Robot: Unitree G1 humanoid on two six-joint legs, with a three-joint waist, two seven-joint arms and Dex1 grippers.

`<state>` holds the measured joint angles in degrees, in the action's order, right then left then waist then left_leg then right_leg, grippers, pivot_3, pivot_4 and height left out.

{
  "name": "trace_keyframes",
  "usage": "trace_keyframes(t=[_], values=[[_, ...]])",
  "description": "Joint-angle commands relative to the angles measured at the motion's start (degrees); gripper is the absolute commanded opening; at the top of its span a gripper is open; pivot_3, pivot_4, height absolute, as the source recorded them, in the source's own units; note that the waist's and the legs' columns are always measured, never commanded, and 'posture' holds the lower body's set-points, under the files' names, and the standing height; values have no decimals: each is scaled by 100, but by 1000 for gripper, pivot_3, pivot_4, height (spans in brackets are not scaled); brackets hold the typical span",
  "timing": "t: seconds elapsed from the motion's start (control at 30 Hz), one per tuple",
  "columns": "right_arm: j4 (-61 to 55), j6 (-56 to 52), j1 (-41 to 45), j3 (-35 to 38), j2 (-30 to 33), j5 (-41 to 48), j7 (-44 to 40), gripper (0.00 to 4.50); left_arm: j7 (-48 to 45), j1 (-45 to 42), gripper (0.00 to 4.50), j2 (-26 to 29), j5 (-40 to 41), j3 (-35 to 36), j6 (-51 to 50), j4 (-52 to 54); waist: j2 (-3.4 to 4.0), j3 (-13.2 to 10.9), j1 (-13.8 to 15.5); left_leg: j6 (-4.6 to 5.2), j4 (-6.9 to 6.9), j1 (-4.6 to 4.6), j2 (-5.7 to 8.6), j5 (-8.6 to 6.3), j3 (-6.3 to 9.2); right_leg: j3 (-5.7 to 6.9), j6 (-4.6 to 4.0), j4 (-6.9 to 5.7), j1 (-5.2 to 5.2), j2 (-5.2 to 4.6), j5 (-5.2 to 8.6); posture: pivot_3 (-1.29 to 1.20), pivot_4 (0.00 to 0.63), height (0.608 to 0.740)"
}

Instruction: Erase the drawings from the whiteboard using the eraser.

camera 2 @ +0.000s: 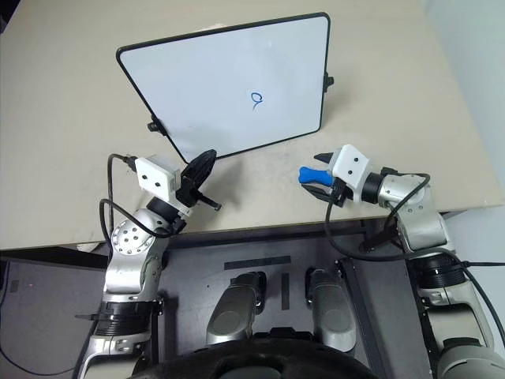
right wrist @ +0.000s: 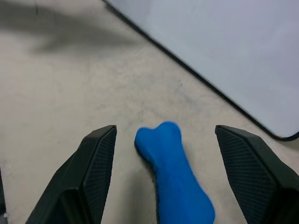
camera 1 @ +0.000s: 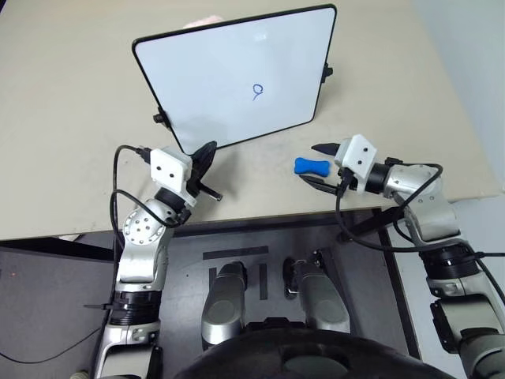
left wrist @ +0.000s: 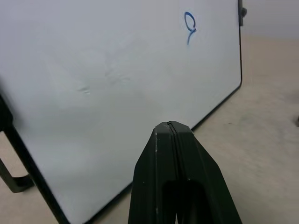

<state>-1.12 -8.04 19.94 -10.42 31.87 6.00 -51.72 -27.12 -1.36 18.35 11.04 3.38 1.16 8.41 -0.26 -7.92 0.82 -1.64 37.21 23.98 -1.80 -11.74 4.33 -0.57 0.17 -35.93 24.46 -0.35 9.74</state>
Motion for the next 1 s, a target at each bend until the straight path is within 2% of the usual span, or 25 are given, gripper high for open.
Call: trace_keyframes(t=[0.03,0.7,0.8,1.0], values=[[133,222,139,-14,178,-178,-93,3563,56,75,0,27,-20,40,32,252,0,0,0,0,0,-1,0,0,0,0,-1,0,0,0,0,0,150,740],[262,180,14,-33,178,-222,-130,3563,84,-166,0,-98,-46,-101,123,15,0,0,19,0,0,1,0,0,1,0,-16,0,-2,-2,-10,0,150,740],[240,150,11,-39,162,-191,-165,2994,97,-150,0,-96,-36,-87,132,13,0,0,18,-1,0,1,0,-1,0,0,-16,0,-2,-2,-10,0,150,740],[218,121,33,-37,130,-154,-201,945,133,-102,0,-101,-47,-94,132,63,0,0,18,0,0,0,0,0,0,0,-7,0,-2,-2,-4,0,150,740]])
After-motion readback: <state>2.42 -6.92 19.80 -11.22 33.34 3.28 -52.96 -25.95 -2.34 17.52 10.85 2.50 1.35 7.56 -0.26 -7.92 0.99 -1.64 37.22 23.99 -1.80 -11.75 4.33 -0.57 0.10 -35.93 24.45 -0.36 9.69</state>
